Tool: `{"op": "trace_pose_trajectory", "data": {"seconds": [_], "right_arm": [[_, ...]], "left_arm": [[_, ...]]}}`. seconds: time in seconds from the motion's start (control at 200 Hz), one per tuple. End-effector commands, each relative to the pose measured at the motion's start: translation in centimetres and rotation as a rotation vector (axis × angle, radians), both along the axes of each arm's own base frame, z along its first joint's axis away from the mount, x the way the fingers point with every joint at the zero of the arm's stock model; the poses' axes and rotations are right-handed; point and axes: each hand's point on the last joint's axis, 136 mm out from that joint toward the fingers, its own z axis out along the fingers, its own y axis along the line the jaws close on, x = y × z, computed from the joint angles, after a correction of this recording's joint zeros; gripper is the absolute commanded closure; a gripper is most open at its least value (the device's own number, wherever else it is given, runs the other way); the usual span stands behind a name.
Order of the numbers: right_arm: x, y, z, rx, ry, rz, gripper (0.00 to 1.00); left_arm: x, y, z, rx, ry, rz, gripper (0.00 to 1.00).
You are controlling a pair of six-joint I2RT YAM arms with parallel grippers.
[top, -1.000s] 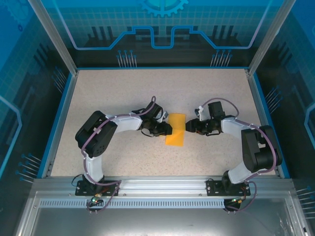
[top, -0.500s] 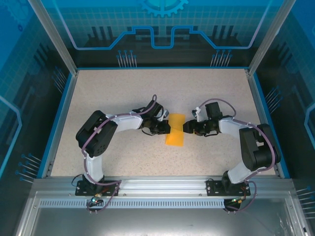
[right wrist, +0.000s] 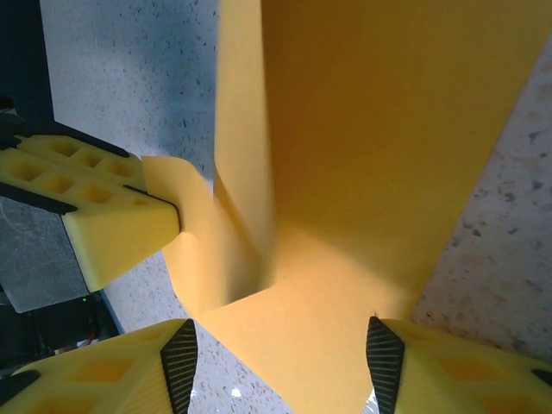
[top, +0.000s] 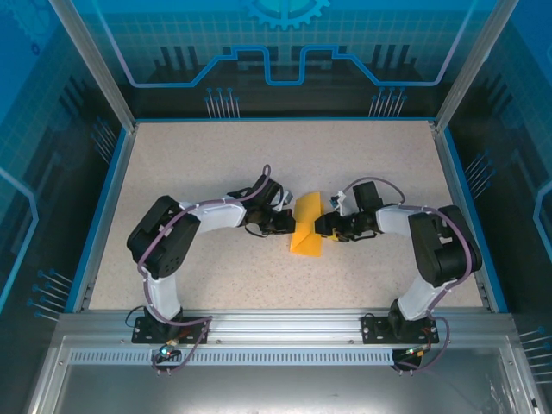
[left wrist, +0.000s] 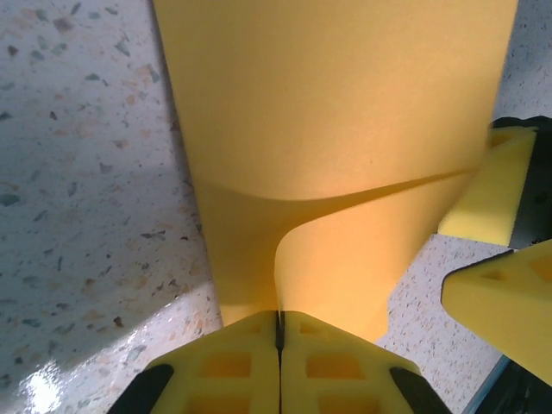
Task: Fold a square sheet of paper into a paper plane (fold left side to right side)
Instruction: Turn over the paper at the center of the table.
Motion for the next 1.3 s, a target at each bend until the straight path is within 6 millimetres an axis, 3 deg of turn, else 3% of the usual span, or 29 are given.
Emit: {"op": "trace_pose_trajectory", "data": {"seconds": [0.0, 0.275, 0.35, 0.42, 0.525, 0.715, 0.865, 0.98, 1.085, 1.191, 1.296], "right_arm": [[0.6, 1.4, 0.9, 0.057, -0.008, 0.018, 0.42], [1.3, 2.9, 1.0, 0.075, -0.009, 0.041, 0.45], [1.4, 3.4, 1.3, 0.091, -0.008, 0.05, 0.55], [1.5, 3.7, 1.8, 0.113, -0.013, 0.053, 0.74], [2.0, 3.5, 3.3, 0.136, -0.06, 0.046, 0.97], [2.5, 2.5, 9.3, 0.221, -0.21, 0.059, 1.0], [1.5, 2.3, 16.0, 0.313, -0.36, 0.109, 1.0], [-0.2, 2.7, 20.8, 0.36, -0.465, 0.166, 0.99], [-1.7, 3.4, 25.0, 0.396, -0.55, 0.217, 0.96], [-3.1, 4.1, 27.6, 0.428, -0.586, 0.258, 0.95], [-3.9, 4.6, 28.9, 0.447, -0.601, 0.28, 0.95]], "left_arm": [[-0.1, 0.7, 0.6, 0.004, -0.013, 0.008, 0.94], [0.0, 0.6, 0.6, 0.003, -0.016, 0.006, 0.92], [0.0, 0.6, 0.7, 0.001, -0.017, 0.008, 0.88], [0.0, 0.8, 1.1, -0.007, -0.025, 0.012, 0.81], [0.2, 1.2, 3.2, -0.052, -0.065, 0.036, 0.64], [0.2, 3.0, 8.9, -0.19, -0.161, 0.124, 0.28], [-0.4, 3.3, 14.4, -0.364, -0.226, 0.147, 0.15], [-1.4, 2.3, 19.2, -0.536, -0.272, 0.095, 0.11], [-2.1, 1.5, 22.1, -0.646, -0.292, 0.052, 0.11], [-3.2, 0.5, 24.4, -0.724, -0.322, -0.005, 0.13], [-4.3, -0.5, 26.5, -0.782, -0.36, -0.06, 0.22]]}}
